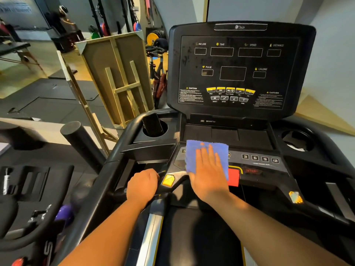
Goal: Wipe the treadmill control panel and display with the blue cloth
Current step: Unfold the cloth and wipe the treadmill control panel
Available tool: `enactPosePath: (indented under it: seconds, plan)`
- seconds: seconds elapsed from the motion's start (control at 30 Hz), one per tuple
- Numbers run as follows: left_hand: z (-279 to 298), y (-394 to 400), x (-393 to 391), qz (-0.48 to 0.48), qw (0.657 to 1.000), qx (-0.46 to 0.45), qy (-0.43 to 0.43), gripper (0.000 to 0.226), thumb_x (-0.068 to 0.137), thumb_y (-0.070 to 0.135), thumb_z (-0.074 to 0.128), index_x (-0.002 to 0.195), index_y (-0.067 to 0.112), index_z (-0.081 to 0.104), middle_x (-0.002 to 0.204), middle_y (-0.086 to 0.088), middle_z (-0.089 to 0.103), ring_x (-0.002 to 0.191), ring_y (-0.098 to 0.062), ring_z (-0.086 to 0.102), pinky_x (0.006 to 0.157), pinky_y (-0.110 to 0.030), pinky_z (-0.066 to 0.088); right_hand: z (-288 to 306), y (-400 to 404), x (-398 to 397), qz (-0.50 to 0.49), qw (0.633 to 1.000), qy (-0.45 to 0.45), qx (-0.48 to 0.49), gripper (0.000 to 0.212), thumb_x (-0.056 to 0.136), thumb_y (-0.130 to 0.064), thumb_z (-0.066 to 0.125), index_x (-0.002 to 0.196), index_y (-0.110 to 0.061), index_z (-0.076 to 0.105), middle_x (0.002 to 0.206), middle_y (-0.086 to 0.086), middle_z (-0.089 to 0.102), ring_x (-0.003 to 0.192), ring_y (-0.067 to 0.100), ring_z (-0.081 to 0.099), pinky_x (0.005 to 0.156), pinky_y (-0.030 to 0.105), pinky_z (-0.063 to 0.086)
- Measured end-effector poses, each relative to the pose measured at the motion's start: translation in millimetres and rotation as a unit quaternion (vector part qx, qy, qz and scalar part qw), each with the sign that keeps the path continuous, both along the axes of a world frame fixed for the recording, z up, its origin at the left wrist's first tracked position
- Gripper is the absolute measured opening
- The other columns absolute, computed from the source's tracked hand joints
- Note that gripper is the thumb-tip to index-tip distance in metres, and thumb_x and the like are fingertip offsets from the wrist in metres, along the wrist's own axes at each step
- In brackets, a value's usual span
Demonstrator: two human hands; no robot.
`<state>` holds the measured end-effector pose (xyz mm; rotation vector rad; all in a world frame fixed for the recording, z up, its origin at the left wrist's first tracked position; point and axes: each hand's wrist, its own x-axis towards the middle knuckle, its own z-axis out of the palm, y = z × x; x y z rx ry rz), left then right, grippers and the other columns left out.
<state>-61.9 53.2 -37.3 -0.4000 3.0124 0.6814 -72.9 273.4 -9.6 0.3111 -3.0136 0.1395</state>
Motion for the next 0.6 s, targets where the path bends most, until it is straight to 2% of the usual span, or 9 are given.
enactPosePath:
  seconds: [0.07,0.13,0.17,0.23,0.27,0.33,0.4,0.5,0.6]
  plan:
    - [0.0,0.9,1.4,0.003,1.000,0.000,0.002,0.043,0.105,0.026,0.032,0.098,0.025,0.074,0.094,-0.001,0.075,0.074,-0.010,0.060,0.060,-0.025,0.039,7.7,-24.8,-4.4,-0.010,1.000,-0.005,0.012,0.079,0.100,-0.053,0.040,0.159,-0.009,0.010,0.168,0.016,0.000,0.153,0.040,-0.003,0.118,0.049,-0.008]
    - [-0.3,1.4,1.4,0.004,1.000,-0.009,0.000,0.042,0.104,0.025,0.033,0.099,0.025,0.075,0.098,-0.003,0.076,0.078,-0.015,0.061,0.065,-0.028,0.041,4.4,-30.8,0.0,0.084,0.996,-0.007,0.043,0.078,0.101,-0.051,0.036,0.159,-0.009,0.006,0.167,0.016,-0.003,0.153,0.038,-0.006,0.118,0.048,-0.011]
    - [0.7,1.6,1.0,0.004,1.000,-0.012,-0.001,0.041,0.104,0.025,0.034,0.099,0.025,0.075,0.101,-0.004,0.076,0.081,-0.019,0.062,0.068,-0.030,0.041,2.2,-24.6,6.0,0.134,0.989,-0.022,0.058,0.075,0.100,-0.048,0.030,0.159,-0.008,0.005,0.167,0.015,-0.002,0.153,0.036,-0.006,0.120,0.048,-0.009]
    - [2.3,2.0,0.1,0.009,1.000,-0.010,-0.004,0.041,0.103,0.024,0.036,0.102,0.024,0.076,0.104,-0.006,0.075,0.082,-0.023,0.059,0.072,-0.032,0.039,-4.6,-1.4,18.9,0.200,0.978,-0.008,0.055,0.073,0.095,-0.045,0.028,0.157,-0.006,0.020,0.165,0.014,0.016,0.153,0.033,0.009,0.124,0.049,0.009]
    - [2.4,1.9,-0.1,0.009,1.000,-0.012,-0.003,0.041,0.103,0.023,0.036,0.102,0.025,0.076,0.104,-0.006,0.075,0.081,-0.022,0.056,0.073,-0.032,0.038,-8.4,12.1,22.6,0.210,0.977,0.005,0.041,0.071,0.094,-0.043,0.032,0.154,-0.005,0.029,0.163,0.014,0.025,0.152,0.033,0.018,0.124,0.048,0.017]
    - [0.5,1.5,0.3,0.001,1.000,-0.018,0.001,0.042,0.104,0.022,0.034,0.103,0.025,0.075,0.105,-0.005,0.076,0.079,-0.017,0.055,0.072,-0.030,0.039,-11.9,32.0,22.6,0.178,0.983,0.022,0.032,0.069,0.093,-0.040,0.037,0.152,-0.003,0.033,0.161,0.015,0.030,0.150,0.034,0.024,0.121,0.047,0.017]
    - [0.8,1.0,0.3,0.004,1.000,-0.014,0.005,0.043,0.105,0.023,0.032,0.104,0.026,0.075,0.104,-0.003,0.076,0.079,-0.015,0.057,0.070,-0.029,0.040,-8.2,27.2,17.3,0.104,0.994,0.022,0.023,0.071,0.095,-0.042,0.035,0.153,-0.002,0.030,0.163,0.017,0.022,0.150,0.038,0.023,0.124,0.046,0.015]
    - [2.3,1.1,0.6,0.008,1.000,-0.007,0.008,0.043,0.104,0.024,0.033,0.101,0.025,0.076,0.100,-0.002,0.076,0.077,-0.014,0.057,0.065,-0.029,0.037,9.7,-10.0,3.0,0.003,0.999,-0.031,0.010,0.079,0.101,-0.051,0.036,0.159,-0.006,0.006,0.167,0.017,-0.003,0.153,0.040,-0.003,0.123,0.049,0.001]
    - [4.8,3.0,2.8,0.012,1.000,-0.004,0.011,0.041,0.104,0.025,0.035,0.099,0.023,0.076,0.098,-0.002,0.075,0.074,-0.012,0.053,0.058,-0.026,0.033,7.8,-22.0,6.4,0.110,0.992,-0.027,0.050,0.079,0.102,-0.051,0.034,0.160,-0.012,-0.003,0.167,0.015,-0.012,0.152,0.038,-0.014,0.121,0.050,-0.008]
